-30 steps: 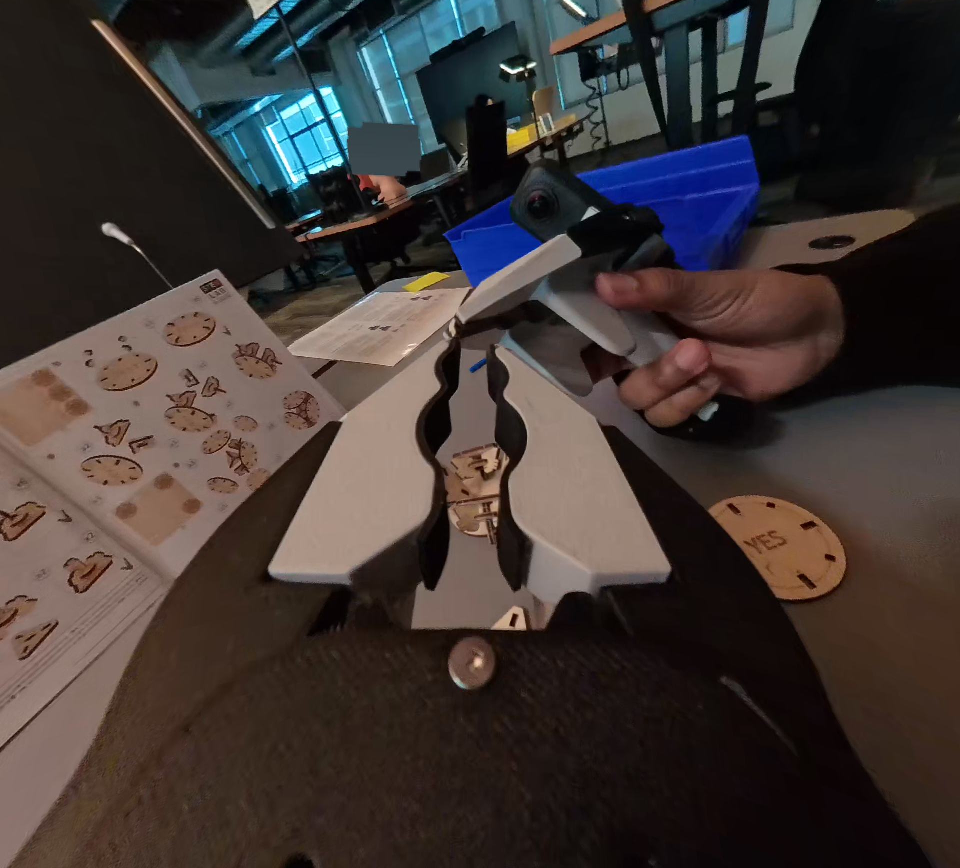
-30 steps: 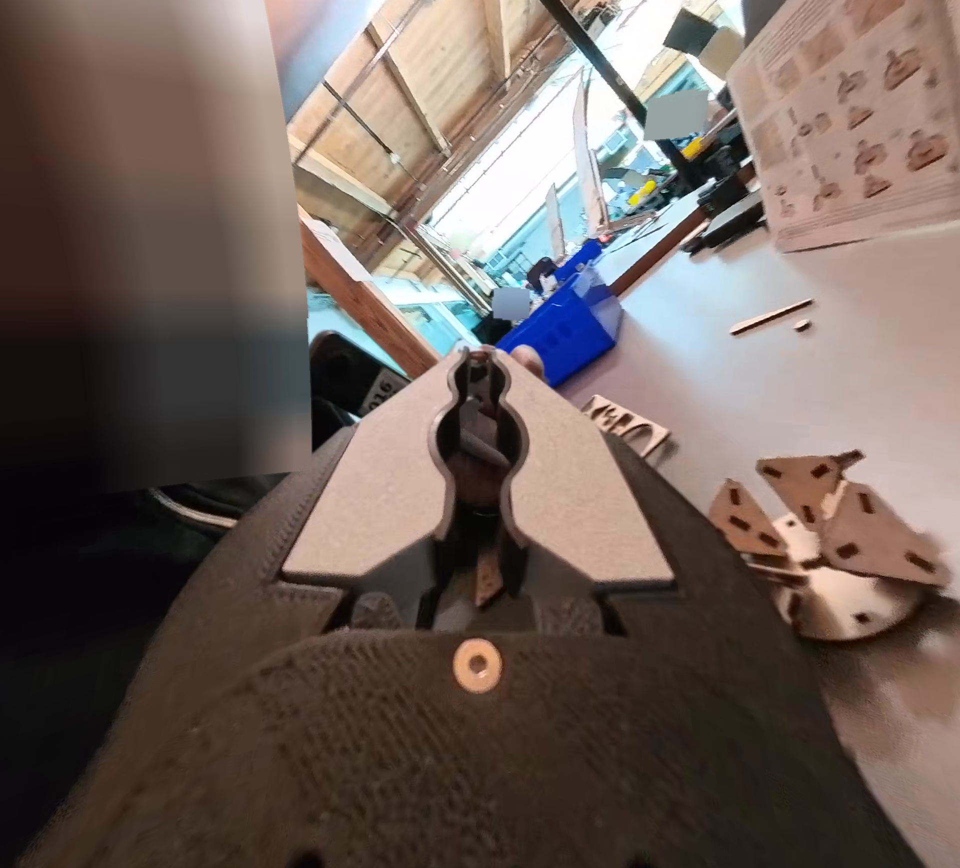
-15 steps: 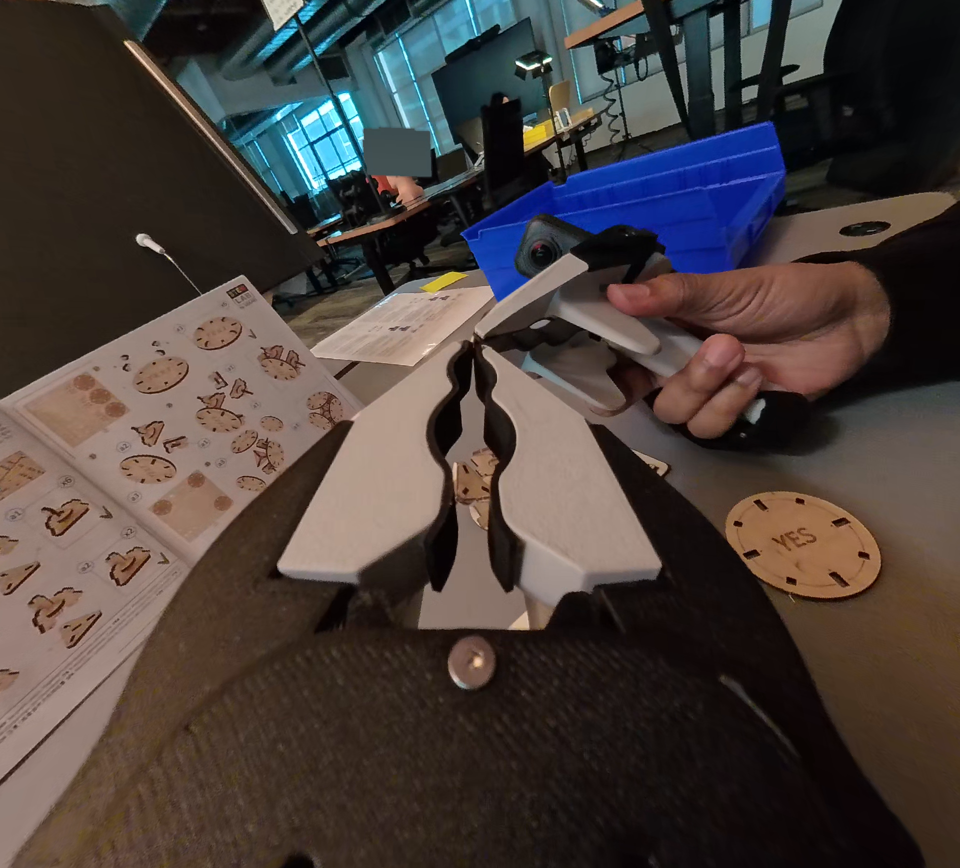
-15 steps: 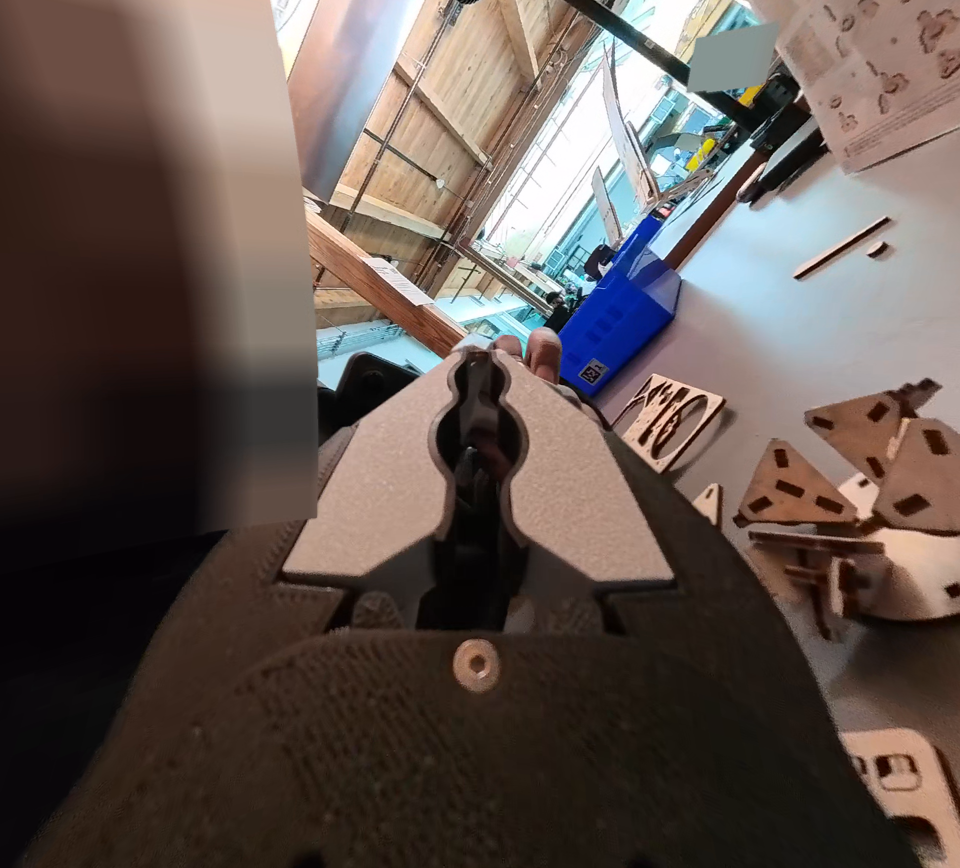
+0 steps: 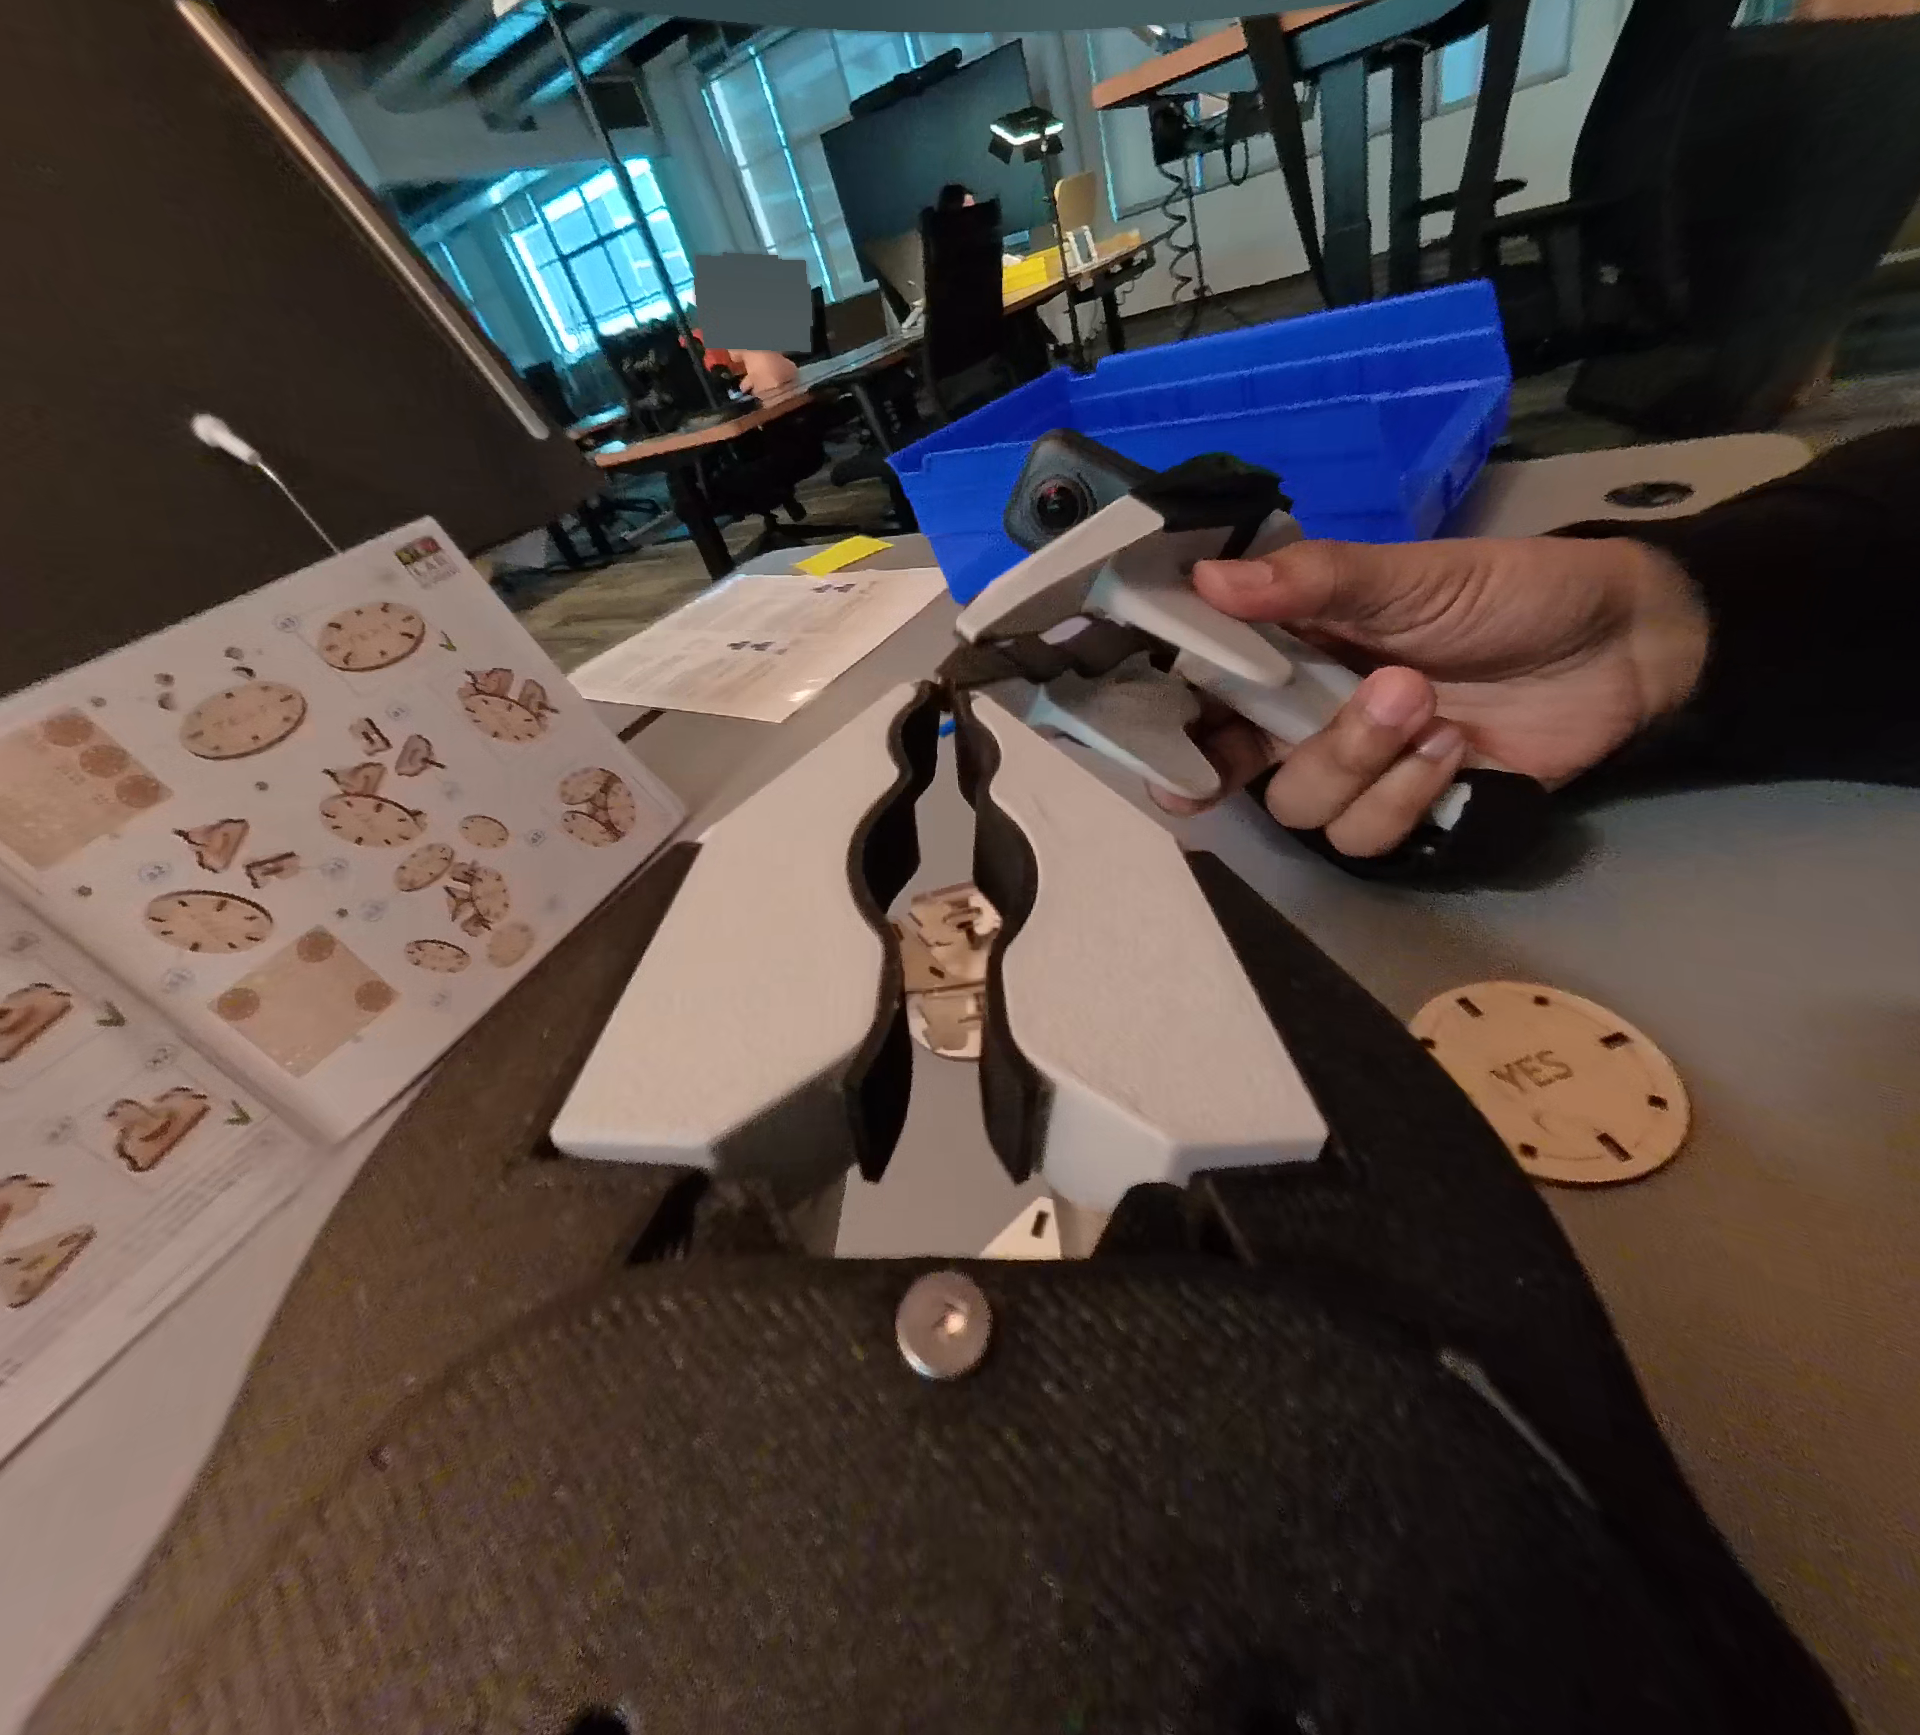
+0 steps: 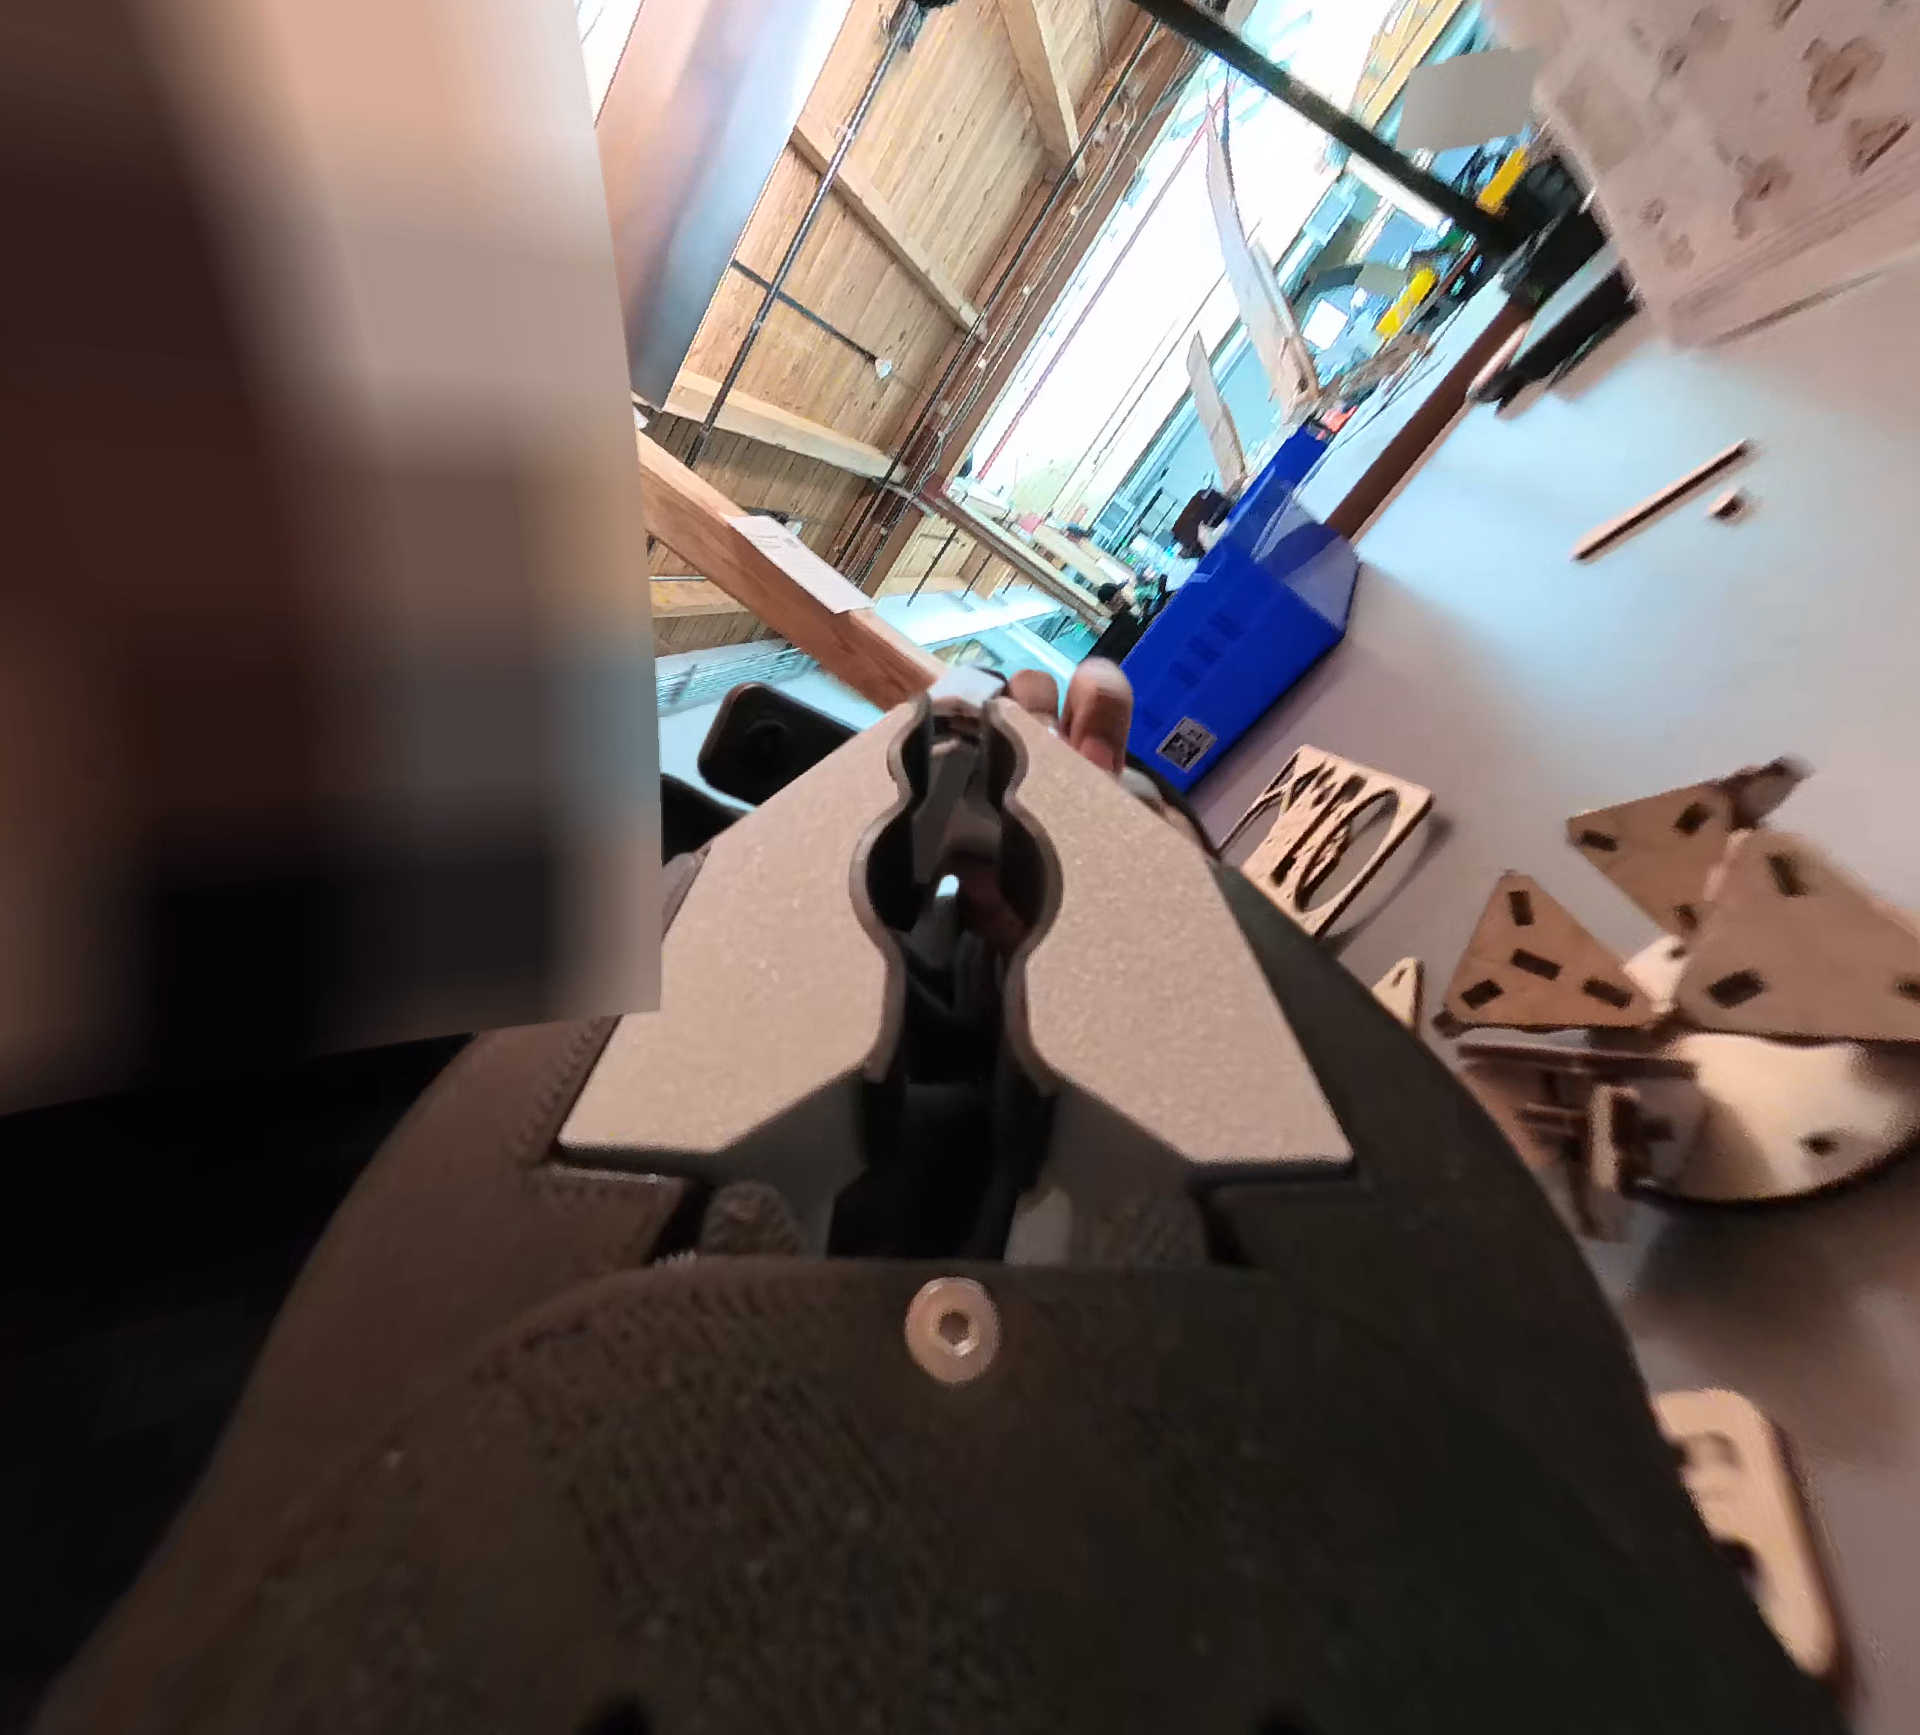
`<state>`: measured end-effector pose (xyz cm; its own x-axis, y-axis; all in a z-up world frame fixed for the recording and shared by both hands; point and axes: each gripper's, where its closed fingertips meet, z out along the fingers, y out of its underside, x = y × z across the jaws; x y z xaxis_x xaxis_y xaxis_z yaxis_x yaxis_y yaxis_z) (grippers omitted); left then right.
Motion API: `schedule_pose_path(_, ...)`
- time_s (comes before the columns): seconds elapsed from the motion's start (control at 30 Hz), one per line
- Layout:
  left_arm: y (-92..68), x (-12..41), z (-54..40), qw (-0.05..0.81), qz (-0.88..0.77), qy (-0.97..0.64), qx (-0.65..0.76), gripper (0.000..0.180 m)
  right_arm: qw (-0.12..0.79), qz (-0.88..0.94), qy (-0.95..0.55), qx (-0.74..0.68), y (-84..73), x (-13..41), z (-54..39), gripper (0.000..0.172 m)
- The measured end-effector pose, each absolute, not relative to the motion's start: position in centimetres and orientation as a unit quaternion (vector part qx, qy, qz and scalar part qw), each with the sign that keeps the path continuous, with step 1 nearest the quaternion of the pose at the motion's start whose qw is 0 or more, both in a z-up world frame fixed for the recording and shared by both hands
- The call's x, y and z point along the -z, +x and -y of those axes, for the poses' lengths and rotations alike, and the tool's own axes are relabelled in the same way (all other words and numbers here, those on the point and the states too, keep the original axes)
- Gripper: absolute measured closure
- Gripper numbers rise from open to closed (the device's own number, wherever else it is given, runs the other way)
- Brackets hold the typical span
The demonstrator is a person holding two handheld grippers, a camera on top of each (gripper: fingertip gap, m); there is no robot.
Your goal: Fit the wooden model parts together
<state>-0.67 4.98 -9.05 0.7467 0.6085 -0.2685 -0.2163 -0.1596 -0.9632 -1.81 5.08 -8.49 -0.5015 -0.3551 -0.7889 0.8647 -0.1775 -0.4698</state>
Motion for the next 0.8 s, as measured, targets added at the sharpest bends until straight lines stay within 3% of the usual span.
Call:
schedule_pose_path(0.13, -0.6, 9.5, -5.1, 0.665, 0.177, -0.691, -0.222, 0.18, 0.35, -0.513, 0.244, 0.745, -2.8, 7.9, -6.6, 0.159)
schedule_pose_path(0.3, -0.3, 9.9, -5.5, 0.71, 0.243, -0.661, 0.003, 0.18, 0.143, -0.65, 0.136, 0.734, -1.7, 8.5, -6.9, 0.16)
schedule_pose_path(0.37, -0.2, 9.6, -5.4, 0.727, 0.266, -0.626, 0.1, 0.18, 0.108, -0.672, 0.096, 0.726, -0.7, 8.5, -6.6, 0.161)
schedule_pose_path(0.5, 0.0, 8.9, -5.0, 0.742, 0.285, -0.561, 0.232, 0.18, 0.125, -0.686, 0.077, 0.713, 0.3, 9.1, -6.0, 0.164)
schedule_pose_path(0.8, 1.0, 9.8, -6.2, 0.719, 0.27, -0.595, 0.238, 0.18, 0.204, -0.67, 0.101, 0.707, 0.7, 9.7, -5.5, 0.168)
